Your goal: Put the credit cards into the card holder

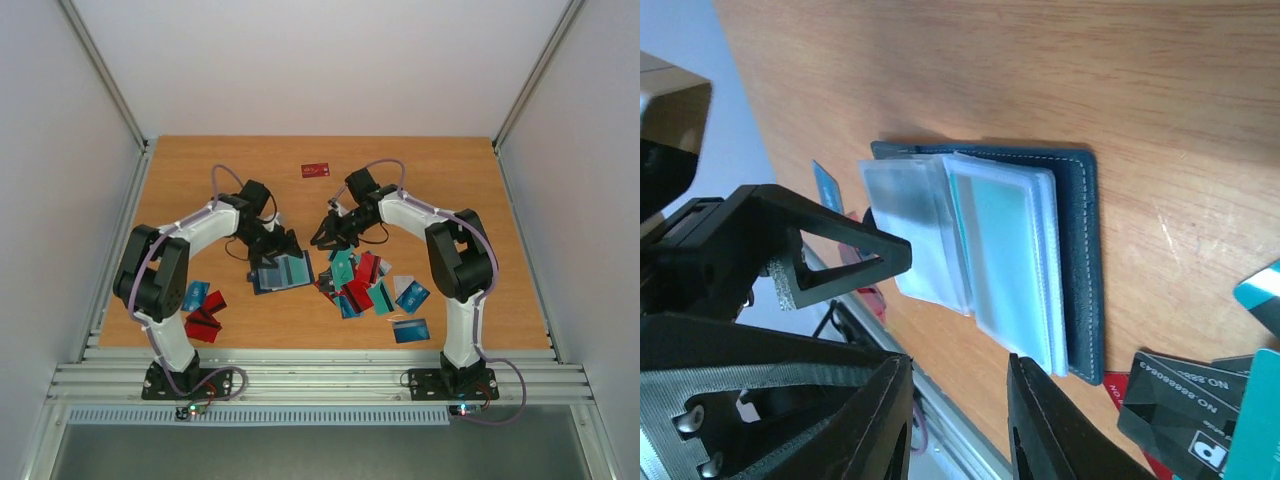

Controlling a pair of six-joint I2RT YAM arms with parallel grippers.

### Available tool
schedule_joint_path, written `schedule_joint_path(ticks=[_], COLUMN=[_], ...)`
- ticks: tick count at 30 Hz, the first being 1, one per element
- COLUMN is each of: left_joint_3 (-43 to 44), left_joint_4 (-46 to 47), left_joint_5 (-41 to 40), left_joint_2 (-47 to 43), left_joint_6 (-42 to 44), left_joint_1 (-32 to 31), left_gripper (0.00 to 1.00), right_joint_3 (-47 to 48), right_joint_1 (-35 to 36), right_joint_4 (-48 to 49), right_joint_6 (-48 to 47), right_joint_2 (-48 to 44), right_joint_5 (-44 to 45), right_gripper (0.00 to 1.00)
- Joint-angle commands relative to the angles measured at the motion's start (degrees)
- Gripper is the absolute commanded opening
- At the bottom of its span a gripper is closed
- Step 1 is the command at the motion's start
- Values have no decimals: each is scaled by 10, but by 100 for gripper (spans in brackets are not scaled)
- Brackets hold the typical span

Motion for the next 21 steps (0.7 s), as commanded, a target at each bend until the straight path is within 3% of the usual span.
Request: schedule_joint_path(ticks=[1, 7, 12, 17, 21], left_joint_3=[-14, -33, -37, -37, -37], left_joint_4=[-4, 17, 32, 37, 34], left_joint_5=[-13, -12, -13, -16, -28], left_joint_2=[-28, -14, 7, 17, 24], left_joint_6=[22, 36, 37, 39, 44], left_joint_1=[-1, -4, -7, -7, -7], left_gripper=[74, 39, 17, 5, 0], right_joint_3=[-12, -17, -16, -14, -12], right_joint_1=[4, 17, 22, 24, 23], right_joint_4=[39, 46, 44, 42, 40], right_joint_6=[32, 43, 42, 43, 45], right_joint_2=[-2, 11, 18, 23, 28], right_joint_5=[-37, -38, -36, -35, -34], right_gripper=[28, 29, 29, 29, 29])
